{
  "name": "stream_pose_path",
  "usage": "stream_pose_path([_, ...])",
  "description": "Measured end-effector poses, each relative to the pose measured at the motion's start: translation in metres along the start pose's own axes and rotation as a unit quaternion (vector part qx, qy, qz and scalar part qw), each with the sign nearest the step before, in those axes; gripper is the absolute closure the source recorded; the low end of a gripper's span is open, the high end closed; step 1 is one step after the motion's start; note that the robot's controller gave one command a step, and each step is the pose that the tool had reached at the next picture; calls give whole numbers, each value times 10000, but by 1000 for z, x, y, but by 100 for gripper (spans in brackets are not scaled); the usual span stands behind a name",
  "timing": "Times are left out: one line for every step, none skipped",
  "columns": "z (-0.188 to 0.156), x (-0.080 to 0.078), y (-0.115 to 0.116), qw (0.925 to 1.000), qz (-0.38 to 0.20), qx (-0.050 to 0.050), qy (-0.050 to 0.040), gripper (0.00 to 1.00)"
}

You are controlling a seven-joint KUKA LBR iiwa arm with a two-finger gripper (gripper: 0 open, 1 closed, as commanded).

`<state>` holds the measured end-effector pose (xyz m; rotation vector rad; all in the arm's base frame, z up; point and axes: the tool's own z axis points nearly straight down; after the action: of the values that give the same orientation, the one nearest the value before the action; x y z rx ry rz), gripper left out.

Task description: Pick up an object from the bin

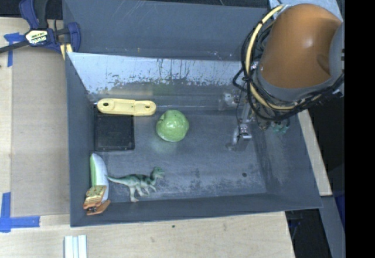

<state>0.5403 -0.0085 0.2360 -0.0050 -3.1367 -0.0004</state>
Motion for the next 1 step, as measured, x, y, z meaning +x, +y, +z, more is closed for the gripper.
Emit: stream_pose_path([-4,-2,0,10000,-1,1,-43,0])
